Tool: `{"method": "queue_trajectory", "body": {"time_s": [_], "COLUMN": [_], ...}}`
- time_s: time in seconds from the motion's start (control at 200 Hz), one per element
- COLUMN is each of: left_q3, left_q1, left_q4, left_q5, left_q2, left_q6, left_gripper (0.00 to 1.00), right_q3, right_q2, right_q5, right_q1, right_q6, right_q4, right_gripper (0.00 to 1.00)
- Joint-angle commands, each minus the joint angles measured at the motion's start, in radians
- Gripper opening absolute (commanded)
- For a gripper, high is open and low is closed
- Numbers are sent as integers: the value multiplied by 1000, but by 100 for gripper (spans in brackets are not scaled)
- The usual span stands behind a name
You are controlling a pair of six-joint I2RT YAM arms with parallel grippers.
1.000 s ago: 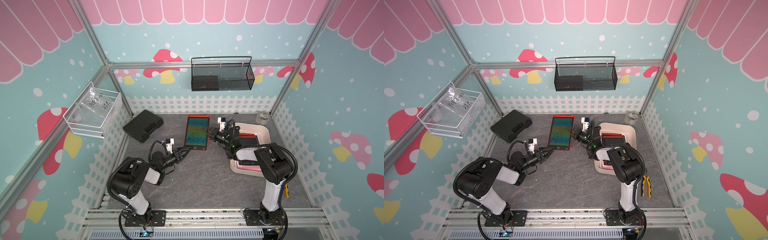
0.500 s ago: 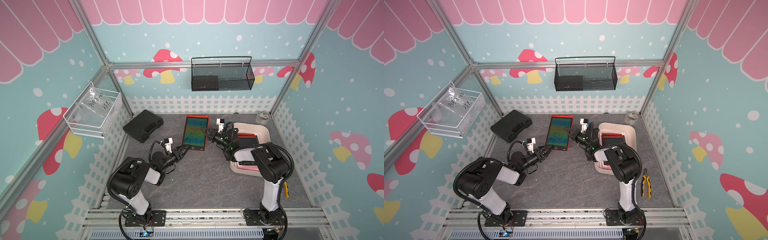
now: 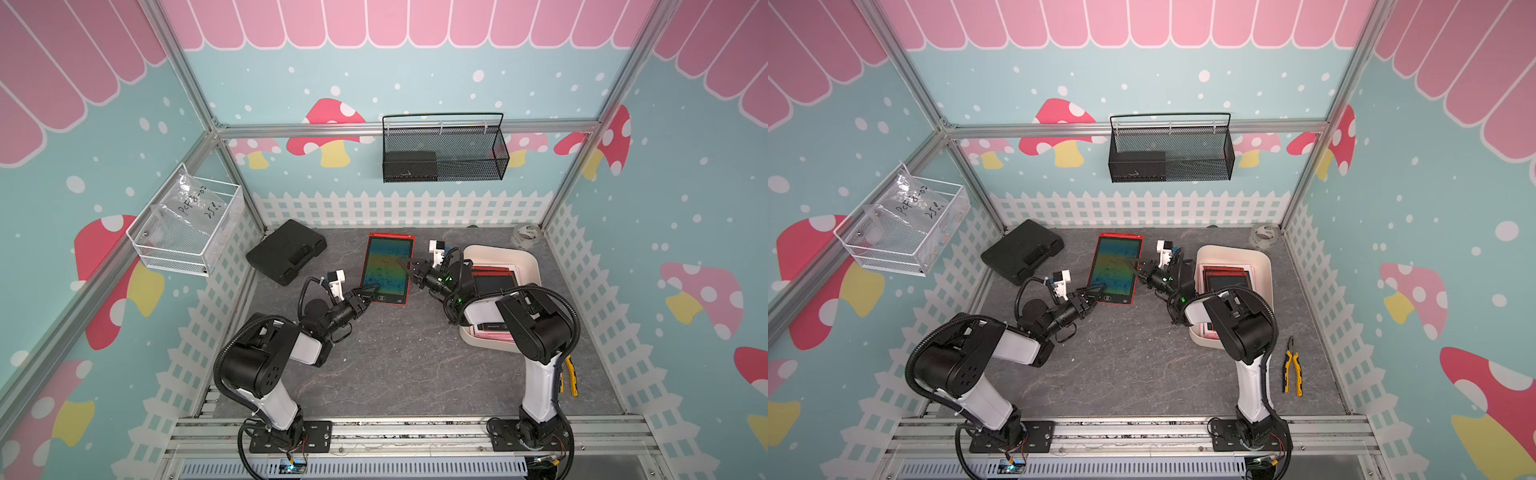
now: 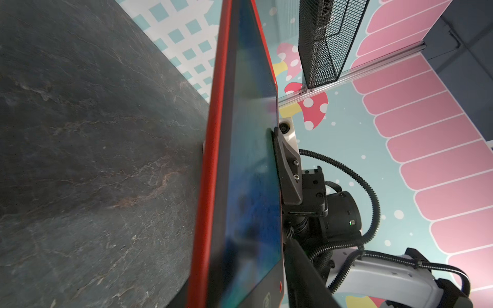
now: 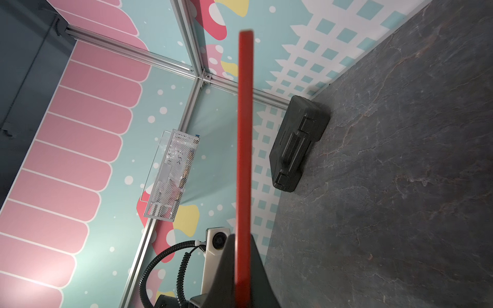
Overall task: Take out the writing tablet from the storage box
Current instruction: Place the writing tablet at the center of the board.
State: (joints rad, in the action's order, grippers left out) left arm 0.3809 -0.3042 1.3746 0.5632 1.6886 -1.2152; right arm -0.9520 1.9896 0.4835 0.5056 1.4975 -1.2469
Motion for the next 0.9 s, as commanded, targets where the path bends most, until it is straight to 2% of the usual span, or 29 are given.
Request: {"method": "queue_trajectory", "body": {"time_s": [0.0,0.195,0.295,0.401,0.471,0.551,0.671,0.766,0.896], "left_q3": [26,21,23,19,18,16,19,17,13], "left_q1": [-6,-2,2,7,13,25,44,64,99], "left_q4": [43,43,43,43,43,43,43,43,43], "left_q5": [-3,4,10,15,20,26,41,52,69], "left_q2": [23,27,27,22,22,23,21,21,33], "left_q6": [0,2,-2,-1,-4,-10,-20,-27,-38], "left_gripper": [35,23,22,20,20,18,15,13,12], "right_q3": [-19,-25,-31,-36,-44,-55,-64,-63,-53], "right_q2": [30,46,49,59,67,82,81,64,42], "right_q5": [-2,3,9,17,28,45,56,49,43], "right_q1": [13,13,13,13,13,11,8,0,-14], "right_q6": [18,23,21,20,21,27,7,-19,-58], "right_q4": [-60,-61,-65,-64,-65,-78,-56,-4,62], "right_gripper": [0,1,5,15,29,38,41,53,59]}}
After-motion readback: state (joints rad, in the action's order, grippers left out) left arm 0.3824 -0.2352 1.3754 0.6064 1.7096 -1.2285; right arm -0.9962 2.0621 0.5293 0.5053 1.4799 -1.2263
